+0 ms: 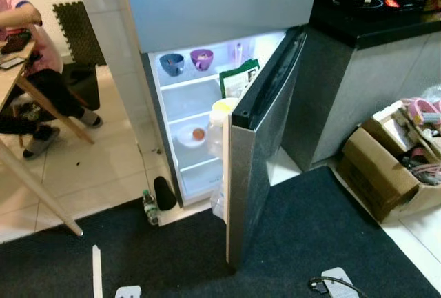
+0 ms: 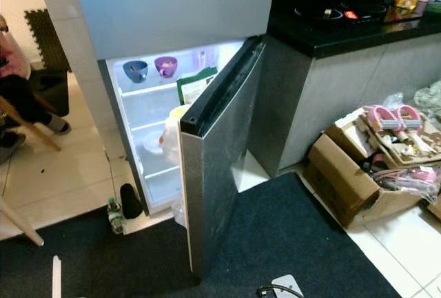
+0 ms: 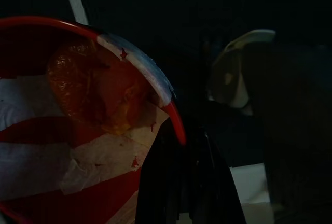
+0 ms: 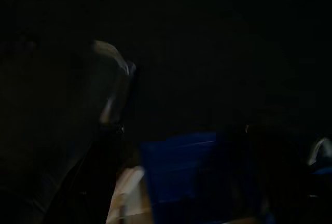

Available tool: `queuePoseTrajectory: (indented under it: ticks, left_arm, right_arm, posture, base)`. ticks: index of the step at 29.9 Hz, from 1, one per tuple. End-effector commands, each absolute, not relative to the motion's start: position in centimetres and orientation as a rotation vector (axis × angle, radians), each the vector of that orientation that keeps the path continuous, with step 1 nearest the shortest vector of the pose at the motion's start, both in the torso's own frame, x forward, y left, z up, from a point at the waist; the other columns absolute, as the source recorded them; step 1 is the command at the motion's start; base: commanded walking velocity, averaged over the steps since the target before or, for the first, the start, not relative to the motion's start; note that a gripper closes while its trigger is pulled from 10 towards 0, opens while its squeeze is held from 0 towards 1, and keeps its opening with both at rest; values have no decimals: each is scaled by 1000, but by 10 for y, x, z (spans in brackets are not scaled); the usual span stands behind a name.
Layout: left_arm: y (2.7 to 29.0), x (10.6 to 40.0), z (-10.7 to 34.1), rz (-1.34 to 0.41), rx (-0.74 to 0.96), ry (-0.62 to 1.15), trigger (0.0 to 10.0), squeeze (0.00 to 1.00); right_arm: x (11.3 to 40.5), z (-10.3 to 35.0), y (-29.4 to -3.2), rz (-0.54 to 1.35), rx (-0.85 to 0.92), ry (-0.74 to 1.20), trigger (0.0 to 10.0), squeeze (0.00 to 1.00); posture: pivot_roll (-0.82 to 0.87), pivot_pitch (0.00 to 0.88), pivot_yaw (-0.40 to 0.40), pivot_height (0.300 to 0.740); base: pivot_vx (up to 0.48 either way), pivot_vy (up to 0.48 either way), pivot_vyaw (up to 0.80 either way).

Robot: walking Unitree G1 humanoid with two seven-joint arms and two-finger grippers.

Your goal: Restocking fridge

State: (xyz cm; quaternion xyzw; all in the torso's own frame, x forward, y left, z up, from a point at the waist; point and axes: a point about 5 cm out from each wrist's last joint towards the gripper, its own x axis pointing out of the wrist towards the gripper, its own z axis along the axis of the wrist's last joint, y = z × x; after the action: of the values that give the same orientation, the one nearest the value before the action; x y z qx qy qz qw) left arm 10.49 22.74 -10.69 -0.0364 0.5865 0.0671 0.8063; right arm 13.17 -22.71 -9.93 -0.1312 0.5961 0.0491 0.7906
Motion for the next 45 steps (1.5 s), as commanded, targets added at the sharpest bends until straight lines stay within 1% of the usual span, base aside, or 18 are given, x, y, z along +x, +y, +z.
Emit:
queuePoseTrajectory:
  ticks: [1,7,9,11,12,13,15,21,23,27,33,34,35,37,38,40,44,45]
  left_arm:
    - [224,120,-103,142,-105,1191,10000,0]
    - [241,167,-82,175,-85,1031,10000,0]
    - [248,192,-67,162,-61,960,10000,0]
    - [248,192,-67,162,-61,960,10000,0]
    - [253,212,-54,144,-23,906,10000,0]
    - [253,212,-54,144,-23,906,10000,0]
    - [259,260,-19,103,52,768,10000,0]
    - [246,315,33,-26,118,565,10000,0]
    - [244,320,37,-41,124,549,10000,0]
    - [225,343,62,-159,144,464,10000,0]
    - [200,360,83,-285,184,407,10000,0]
    - [187,365,89,-343,204,389,10000,0]
    - [187,365,89,-343,204,389,10000,0]
    - [154,371,96,-488,237,363,10000,0]
    - [154,371,96,-488,237,363,10000,0]
    - [129,371,98,-593,246,348,10000,0]
    - [112,369,98,-654,227,339,10000,0]
    - [98,366,95,-713,212,340,10000,0]
  right_arm:
    - [134,-98,-230,105,-299,1273,10000,0]
    - [134,-98,-230,105,-298,1272,10000,0]
    - [134,-98,-229,103,-295,1271,10000,0]
    - [134,-98,-229,103,-295,1271,10000,0]
    - [134,-98,-229,97,-290,1268,10000,0]
    - [134,-98,-229,97,-290,1268,10000,0]
    - [134,-98,-229,70,-272,1250,10000,0]
    - [139,-95,-234,60,-294,1201,10000,0]
    - [142,-93,-237,60,-298,1186,10000,0]
    - [158,-84,-245,60,-302,1129,10000,0]
    - [161,-83,-246,55,-308,1115,10000,0]
    - [158,-84,-248,47,-310,1119,10000,0]
    - [158,-84,-248,47,-310,1119,10000,0]
    - [150,-86,-251,39,-310,1128,10000,0]
    - [150,-86,-251,39,-310,1128,10000,0]
    - [143,-88,-252,39,-314,1138,10000,0]
    - [140,-89,-254,37,-314,1144,10000,0]
    - [139,-89,-254,40,-319,1147,10000,0]
  posture:
    - [-43,0,17,740]
    - [-42,0,18,740]
    - [-45,0,21,740]
    - [-45,0,21,740]
    - [-46,0,26,740]
    - [-46,0,26,740]
    - [-53,0,35,740]
    - [-63,2,55,740]
    - [-63,2,55,740]
    - [-78,49,77,740]
    - [-111,58,99,740]
    - [-126,57,108,740]
    - [-126,57,108,740]
    - [-145,61,111,740]
    - [-145,61,111,740]
    - [-161,52,119,740]
    - [-166,56,117,740]
    - [-165,55,114,740]
  base:
    - [0,0,0]
    - [0,0,0]
    - [0,0,0]
    - [0,0,0]
    - [0,0,0]
    - [0,0,0]
    - [0,0,0]
    - [0,0,0]
    - [0,0,0]
    - [0,0,0]
    - [0,0,0]
    - [0,0,0]
    - [0,0,0]
    - [0,0,0]
    - [0,0,0]
    - [0,0,0]
    - [0,0,0]
    - [0,0,0]
